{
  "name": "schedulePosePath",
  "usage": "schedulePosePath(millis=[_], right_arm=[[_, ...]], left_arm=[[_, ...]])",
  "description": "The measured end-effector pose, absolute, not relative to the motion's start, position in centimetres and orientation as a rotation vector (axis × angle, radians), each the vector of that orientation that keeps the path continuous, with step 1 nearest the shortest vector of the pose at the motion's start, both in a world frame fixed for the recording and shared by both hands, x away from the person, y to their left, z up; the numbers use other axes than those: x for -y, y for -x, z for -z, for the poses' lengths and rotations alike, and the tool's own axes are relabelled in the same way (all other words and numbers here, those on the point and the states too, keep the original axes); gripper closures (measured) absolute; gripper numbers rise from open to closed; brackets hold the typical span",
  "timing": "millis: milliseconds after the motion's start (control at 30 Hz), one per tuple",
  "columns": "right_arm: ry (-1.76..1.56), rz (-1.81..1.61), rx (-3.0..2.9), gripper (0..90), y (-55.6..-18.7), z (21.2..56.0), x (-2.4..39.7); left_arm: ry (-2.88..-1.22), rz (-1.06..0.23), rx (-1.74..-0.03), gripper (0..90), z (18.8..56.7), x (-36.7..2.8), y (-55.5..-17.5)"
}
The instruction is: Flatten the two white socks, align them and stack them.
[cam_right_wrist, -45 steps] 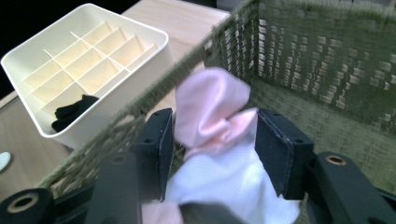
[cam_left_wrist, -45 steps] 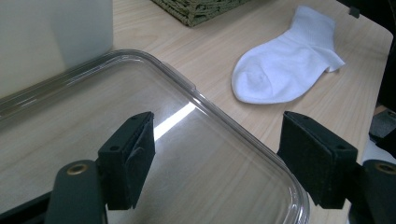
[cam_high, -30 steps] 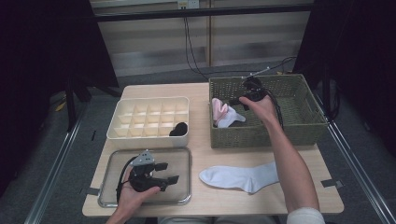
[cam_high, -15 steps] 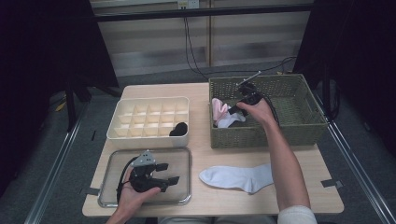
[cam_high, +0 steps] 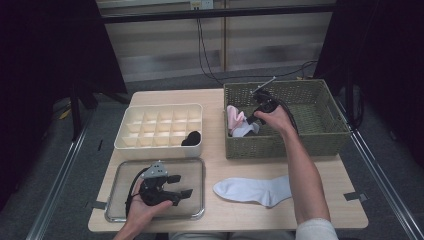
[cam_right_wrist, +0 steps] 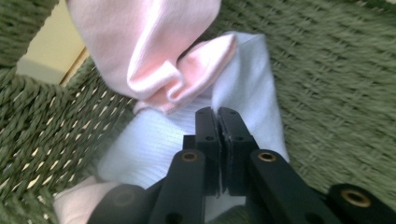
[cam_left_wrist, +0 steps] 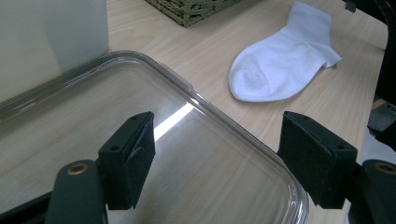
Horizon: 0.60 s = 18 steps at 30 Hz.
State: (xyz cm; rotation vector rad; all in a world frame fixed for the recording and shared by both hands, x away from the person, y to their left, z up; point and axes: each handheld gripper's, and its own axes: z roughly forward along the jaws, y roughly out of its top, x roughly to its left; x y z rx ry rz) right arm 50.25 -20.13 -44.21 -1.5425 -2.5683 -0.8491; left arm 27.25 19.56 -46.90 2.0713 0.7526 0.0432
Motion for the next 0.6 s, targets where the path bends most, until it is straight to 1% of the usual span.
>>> schedulePosePath(millis=[367, 600], right_arm=[[1.621, 1.233, 2.508, 89.0, -49.4, 42.0, 21.9], [1.634, 1.341, 2.495, 89.0, -48.8, 40.9, 22.7]], left_arm=[[-2.067, -0.048, -0.759, 27.0, 46.9, -19.6, -27.3], [-2.064, -0.048, -0.764, 26.9, 46.9, -19.6, -27.3]])
